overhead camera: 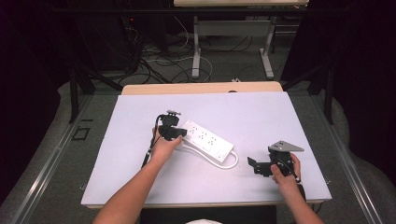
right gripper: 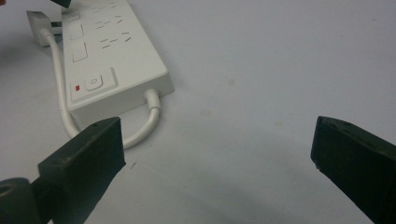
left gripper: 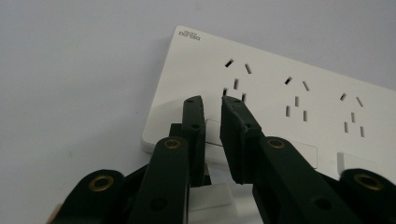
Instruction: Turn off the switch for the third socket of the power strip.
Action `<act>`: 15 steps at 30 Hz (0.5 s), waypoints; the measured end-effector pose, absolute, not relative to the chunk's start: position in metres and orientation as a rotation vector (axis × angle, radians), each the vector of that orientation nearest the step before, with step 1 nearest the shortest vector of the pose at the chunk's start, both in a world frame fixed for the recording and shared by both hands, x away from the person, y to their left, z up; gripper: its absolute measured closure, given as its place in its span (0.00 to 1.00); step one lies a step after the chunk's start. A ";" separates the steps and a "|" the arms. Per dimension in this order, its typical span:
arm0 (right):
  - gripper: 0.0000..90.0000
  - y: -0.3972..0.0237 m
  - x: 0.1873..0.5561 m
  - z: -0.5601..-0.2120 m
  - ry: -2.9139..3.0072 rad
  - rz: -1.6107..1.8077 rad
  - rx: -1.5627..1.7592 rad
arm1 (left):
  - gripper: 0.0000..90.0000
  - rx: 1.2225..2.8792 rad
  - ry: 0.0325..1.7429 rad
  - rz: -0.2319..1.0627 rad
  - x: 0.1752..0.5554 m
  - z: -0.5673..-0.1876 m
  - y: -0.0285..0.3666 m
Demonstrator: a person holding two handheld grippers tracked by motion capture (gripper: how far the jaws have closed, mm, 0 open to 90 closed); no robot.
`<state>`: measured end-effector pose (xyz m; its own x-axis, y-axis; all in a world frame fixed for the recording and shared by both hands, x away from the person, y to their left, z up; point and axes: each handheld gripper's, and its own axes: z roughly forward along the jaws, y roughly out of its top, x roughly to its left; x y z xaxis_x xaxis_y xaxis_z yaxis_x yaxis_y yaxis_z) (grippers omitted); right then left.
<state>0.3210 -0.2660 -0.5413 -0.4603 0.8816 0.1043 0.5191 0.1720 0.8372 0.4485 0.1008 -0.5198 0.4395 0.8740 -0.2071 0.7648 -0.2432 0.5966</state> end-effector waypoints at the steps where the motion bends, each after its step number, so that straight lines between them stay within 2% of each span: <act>1: 0.02 -0.266 0.321 -0.541 2.048 1.205 1.322 | 0.85 2.054 1.366 0.219 0.448 -0.519 0.101; 15: 0.03 -0.265 0.321 -0.541 2.047 1.207 1.330 | 0.74 2.030 1.360 0.185 0.441 -0.511 0.102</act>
<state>0.3211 -0.2653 -0.5415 -0.4575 0.8825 0.1086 0.5224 0.1680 0.8360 0.4415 0.1023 -0.5114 0.4445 0.8622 -0.2431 0.7662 -0.2253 0.6018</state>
